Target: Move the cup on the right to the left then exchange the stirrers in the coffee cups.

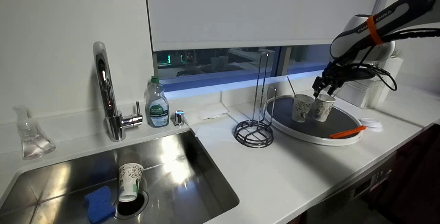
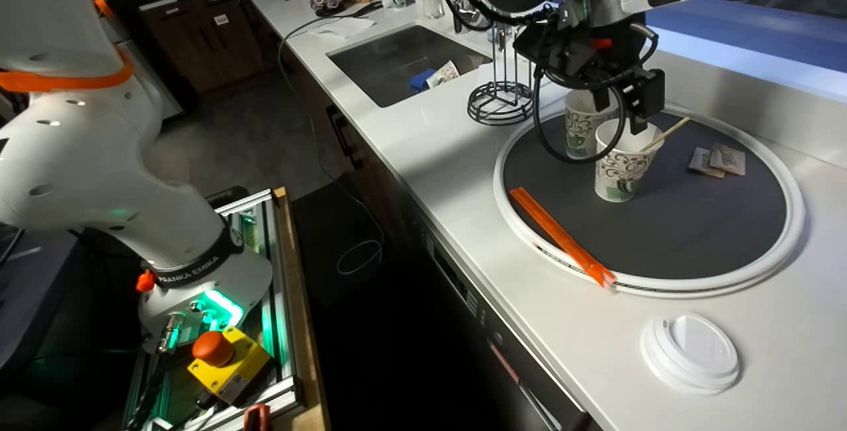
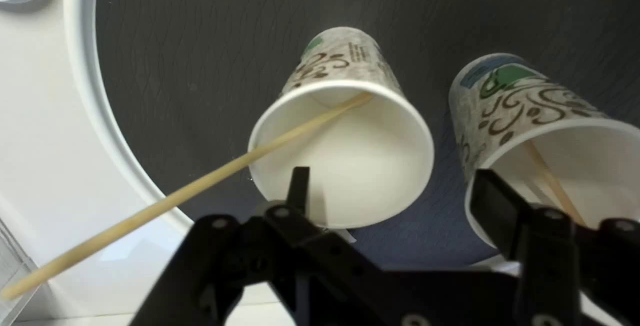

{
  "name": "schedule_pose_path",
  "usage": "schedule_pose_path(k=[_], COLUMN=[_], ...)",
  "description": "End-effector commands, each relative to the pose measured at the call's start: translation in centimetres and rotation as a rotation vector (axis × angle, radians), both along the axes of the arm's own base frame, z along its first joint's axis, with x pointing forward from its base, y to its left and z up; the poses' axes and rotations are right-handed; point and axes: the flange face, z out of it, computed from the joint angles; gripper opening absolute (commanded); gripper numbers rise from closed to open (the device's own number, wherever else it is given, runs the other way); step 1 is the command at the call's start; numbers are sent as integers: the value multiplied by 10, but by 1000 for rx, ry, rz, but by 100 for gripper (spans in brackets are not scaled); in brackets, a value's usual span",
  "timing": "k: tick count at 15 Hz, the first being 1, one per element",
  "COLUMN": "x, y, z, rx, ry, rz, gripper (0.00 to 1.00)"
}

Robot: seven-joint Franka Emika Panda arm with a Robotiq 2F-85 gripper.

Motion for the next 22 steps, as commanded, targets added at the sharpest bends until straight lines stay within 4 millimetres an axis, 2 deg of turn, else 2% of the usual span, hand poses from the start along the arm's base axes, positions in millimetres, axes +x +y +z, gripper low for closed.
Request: schedule_pose_path(k=[1,5,9,15,19,22], x=[-11,-17,-26,-51,-63,-62], y=[-3,-10,-24,-76,-103,-108], z=[14,35,65,104,103,91], rx=[-4,2,24,29,57,106], ry=[-24,-59,-110,-172,-162,-154], rz=[-1,-32,-109,-327,-424,-438], gripper=[100,100,100,100,100,100])
